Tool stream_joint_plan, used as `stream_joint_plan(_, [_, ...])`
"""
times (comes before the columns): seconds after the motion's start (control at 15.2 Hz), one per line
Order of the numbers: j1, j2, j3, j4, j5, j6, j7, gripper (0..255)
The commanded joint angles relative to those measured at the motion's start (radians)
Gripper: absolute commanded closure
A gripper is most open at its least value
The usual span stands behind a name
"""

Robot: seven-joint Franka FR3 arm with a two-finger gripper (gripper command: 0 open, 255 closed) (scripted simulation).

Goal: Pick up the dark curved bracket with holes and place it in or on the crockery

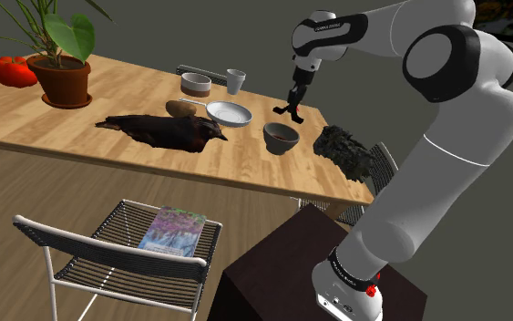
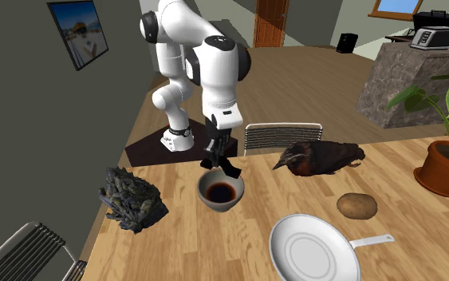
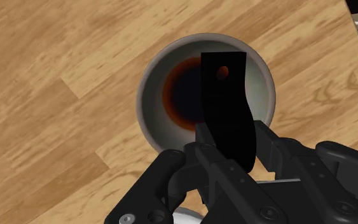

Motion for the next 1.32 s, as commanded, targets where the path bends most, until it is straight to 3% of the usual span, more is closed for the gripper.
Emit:
stream_joint_plan(0.0, [-0.001,0.007,-0.001,-0.019,0.004,0.026,-0.003,255])
stream_joint_plan(0.79, [-0.007,0.057,-0.002,-0.129,0.031,0.179,-0.019,255])
stream_joint_plan(1.25, [-0.007,0.057,-0.002,-0.129,0.031,0.179,-0.019,255])
